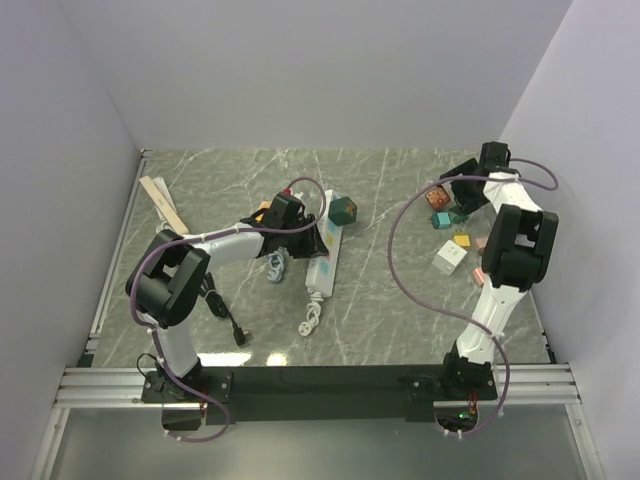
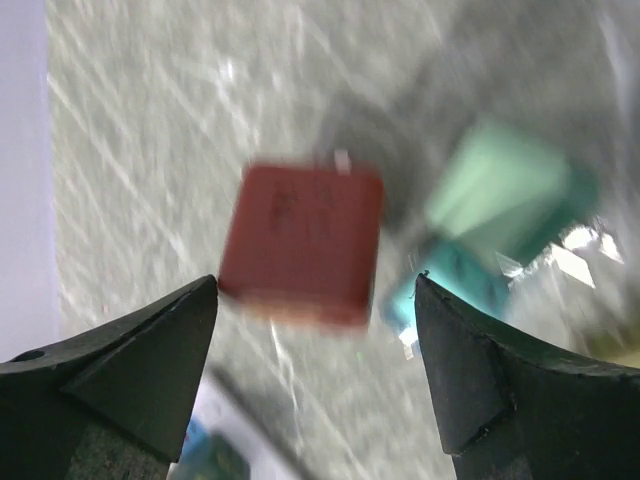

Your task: Pull the plug off the socket

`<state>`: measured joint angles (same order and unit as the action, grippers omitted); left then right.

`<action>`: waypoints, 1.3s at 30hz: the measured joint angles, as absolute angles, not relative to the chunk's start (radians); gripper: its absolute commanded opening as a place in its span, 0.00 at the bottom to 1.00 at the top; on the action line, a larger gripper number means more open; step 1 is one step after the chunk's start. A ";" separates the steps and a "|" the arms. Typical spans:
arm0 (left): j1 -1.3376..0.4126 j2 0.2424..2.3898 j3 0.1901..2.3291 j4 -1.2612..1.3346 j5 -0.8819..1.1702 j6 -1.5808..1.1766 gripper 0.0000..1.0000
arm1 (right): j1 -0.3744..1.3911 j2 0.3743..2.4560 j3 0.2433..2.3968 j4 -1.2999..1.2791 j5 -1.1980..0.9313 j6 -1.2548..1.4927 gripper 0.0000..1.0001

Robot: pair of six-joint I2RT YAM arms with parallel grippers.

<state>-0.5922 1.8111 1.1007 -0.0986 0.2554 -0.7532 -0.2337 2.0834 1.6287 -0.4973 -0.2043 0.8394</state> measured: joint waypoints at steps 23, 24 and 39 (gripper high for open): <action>-0.590 1.824 1.110 -0.089 0.275 -0.753 0.01 | 0.139 1.869 1.417 -0.400 -0.483 0.618 0.95; -0.590 1.824 1.110 -0.089 0.276 -0.753 0.01 | 0.158 1.884 1.409 -0.397 -0.498 0.612 0.95; -0.589 1.829 1.110 -0.081 0.288 -0.753 0.01 | 0.234 2.014 1.463 -0.279 -0.599 0.597 0.97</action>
<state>-0.5888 1.8290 1.1095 -0.0807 0.2878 -0.7532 0.2340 2.0140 1.4628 -0.2790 -0.5987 0.5972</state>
